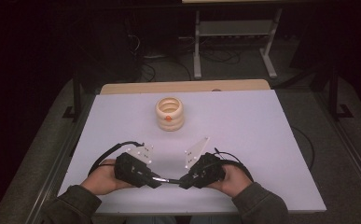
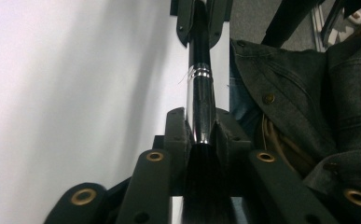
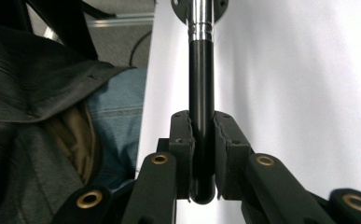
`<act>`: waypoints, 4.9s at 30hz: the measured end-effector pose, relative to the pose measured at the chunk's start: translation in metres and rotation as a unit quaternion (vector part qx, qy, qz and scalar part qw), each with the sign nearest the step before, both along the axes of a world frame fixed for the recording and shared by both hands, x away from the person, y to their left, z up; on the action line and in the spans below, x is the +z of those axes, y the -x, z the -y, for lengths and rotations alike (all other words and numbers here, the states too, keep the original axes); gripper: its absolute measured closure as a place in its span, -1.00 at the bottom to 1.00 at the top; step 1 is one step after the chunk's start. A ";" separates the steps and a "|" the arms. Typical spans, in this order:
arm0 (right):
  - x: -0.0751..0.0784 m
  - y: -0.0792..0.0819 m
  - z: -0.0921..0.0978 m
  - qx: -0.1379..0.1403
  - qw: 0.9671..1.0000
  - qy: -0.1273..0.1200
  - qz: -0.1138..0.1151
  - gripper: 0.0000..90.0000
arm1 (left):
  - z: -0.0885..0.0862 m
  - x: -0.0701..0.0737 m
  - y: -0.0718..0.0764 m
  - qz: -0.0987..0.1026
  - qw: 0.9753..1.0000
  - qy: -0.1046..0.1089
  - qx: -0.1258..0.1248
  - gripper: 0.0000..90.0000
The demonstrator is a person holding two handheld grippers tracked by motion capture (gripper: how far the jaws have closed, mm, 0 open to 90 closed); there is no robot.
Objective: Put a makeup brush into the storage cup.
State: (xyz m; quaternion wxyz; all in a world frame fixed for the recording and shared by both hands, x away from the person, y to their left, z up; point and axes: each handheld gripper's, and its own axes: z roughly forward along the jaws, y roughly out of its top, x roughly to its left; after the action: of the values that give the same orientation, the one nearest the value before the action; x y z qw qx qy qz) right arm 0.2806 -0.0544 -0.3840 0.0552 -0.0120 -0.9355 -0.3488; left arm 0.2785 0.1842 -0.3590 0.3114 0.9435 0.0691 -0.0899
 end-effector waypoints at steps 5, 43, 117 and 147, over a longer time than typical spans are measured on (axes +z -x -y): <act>-0.001 -0.002 -0.006 -0.009 1.000 0.020 -0.001 0.55 | 0.001 -0.002 0.002 0.006 1.000 -0.026 -0.006 0.74; -0.007 -0.010 -0.007 -0.107 0.988 -0.097 -0.053 0.75 | -0.005 -0.001 -0.011 -0.019 0.981 0.121 0.153 0.55; -0.012 -0.006 0.117 -0.287 0.952 -0.107 -0.021 -0.35 | 0.011 0.037 -0.056 0.027 0.978 0.050 0.200 0.72; -0.006 -0.005 0.140 -0.314 0.941 -0.125 -0.009 -0.50 | 0.024 0.092 -0.110 0.025 0.977 0.030 0.211 0.72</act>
State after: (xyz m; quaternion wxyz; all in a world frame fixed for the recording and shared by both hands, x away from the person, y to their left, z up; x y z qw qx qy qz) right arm 0.2860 -0.1945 -0.3904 -0.0475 -0.3010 -0.8327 -0.4624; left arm 0.3882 0.1603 -0.2674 0.3528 0.9000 0.2559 -0.0003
